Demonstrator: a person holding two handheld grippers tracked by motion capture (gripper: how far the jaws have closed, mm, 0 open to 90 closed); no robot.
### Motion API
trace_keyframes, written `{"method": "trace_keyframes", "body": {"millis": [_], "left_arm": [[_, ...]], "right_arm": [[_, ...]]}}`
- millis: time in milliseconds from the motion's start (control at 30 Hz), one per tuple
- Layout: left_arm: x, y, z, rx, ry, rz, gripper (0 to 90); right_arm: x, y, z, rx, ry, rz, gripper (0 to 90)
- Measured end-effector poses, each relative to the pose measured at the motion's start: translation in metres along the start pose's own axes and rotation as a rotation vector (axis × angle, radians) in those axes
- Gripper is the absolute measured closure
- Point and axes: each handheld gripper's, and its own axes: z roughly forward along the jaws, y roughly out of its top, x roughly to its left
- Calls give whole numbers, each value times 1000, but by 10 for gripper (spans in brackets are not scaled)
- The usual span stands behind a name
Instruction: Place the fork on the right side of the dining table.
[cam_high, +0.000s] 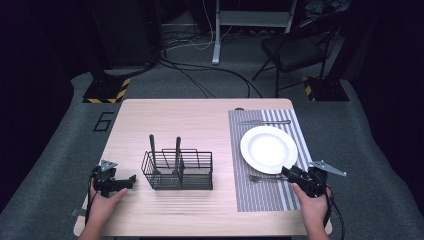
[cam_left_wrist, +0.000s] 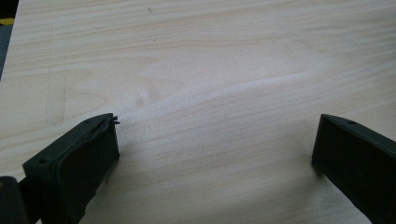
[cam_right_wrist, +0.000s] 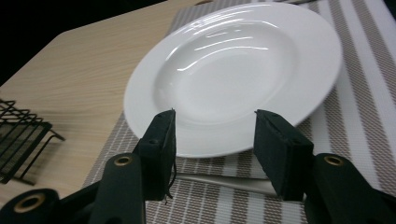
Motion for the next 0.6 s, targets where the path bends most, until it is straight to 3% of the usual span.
{"method": "trace_keyframes", "body": {"millis": [133, 367, 500, 567, 600], "left_arm": [[0, 0, 0, 0, 0, 0, 3], [0, 0, 0, 0, 0, 0, 3], [0, 0, 0, 0, 0, 0, 3], [0, 0, 0, 0, 0, 0, 2], [0, 0, 0, 0, 0, 0, 2]], "right_arm": [[13, 0, 2, 0, 51, -44, 485], [26, -2, 7, 24, 95, -95, 481], [38, -5, 13, 47, 139, -173, 476], [40, -6, 14, 51, 149, -186, 475], [46, -9, 17, 66, 163, -234, 474]]}}
